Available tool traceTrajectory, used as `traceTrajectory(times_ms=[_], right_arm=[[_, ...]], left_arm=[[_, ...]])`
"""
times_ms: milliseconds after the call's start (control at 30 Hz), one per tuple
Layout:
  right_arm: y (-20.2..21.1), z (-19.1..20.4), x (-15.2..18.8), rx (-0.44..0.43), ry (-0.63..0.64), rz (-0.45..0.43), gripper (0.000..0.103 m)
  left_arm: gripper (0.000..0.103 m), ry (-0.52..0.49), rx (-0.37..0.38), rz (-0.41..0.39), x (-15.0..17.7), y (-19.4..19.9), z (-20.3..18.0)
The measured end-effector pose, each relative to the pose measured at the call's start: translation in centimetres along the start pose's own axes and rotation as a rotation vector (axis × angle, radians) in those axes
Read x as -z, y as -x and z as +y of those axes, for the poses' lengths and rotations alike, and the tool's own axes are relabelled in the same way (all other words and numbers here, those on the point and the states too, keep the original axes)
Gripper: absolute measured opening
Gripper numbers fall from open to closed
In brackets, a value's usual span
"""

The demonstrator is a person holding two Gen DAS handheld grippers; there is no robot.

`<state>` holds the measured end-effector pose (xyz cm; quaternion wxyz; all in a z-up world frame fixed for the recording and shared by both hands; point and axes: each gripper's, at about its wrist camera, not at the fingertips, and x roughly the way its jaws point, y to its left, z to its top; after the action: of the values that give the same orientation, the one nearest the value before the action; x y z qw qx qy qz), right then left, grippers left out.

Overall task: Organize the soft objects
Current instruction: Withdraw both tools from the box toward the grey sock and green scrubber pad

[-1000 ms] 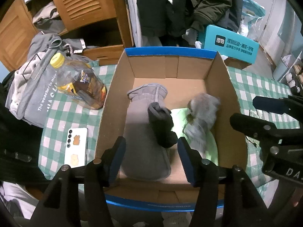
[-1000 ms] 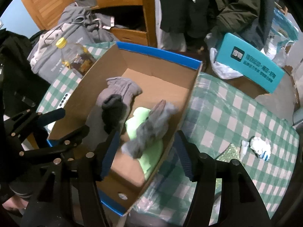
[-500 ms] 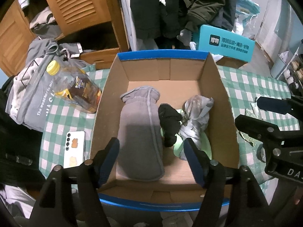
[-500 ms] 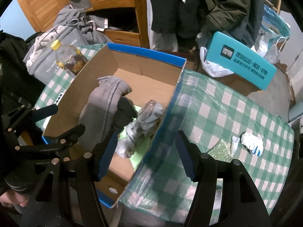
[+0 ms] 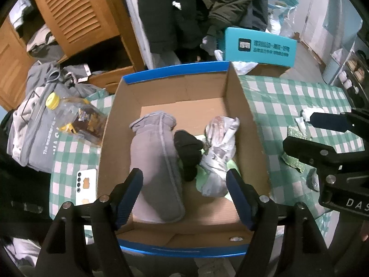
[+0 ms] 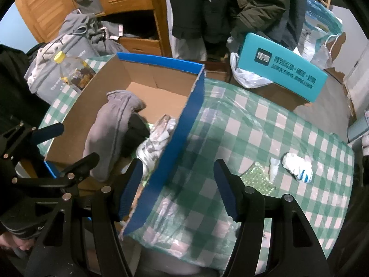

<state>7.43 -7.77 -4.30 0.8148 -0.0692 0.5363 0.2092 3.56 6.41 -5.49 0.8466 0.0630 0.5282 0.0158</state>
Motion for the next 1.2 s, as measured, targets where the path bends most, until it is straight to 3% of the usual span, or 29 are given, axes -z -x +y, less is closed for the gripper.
traceTrajectory(times_ms=[533,800,1200], right_arm=[[1.6,-4.6,2.3,0.013,-0.076,-0.018,0.063],[2.2,-7.9,3.9,0.034,-0.141,-0.014,0.063],[1.1,-11.1,7.9,0.050,-0.203,0.056,0.063]], left_arm=[[0.079,-0.072,0.011,0.014,-0.9,-0.1,-4.2],[0.079,-0.100,0.055,0.037,-1.1,-0.7,-7.1],[0.079,-0.169,0.073,0.073,-0.4,-1.9,-11.7]])
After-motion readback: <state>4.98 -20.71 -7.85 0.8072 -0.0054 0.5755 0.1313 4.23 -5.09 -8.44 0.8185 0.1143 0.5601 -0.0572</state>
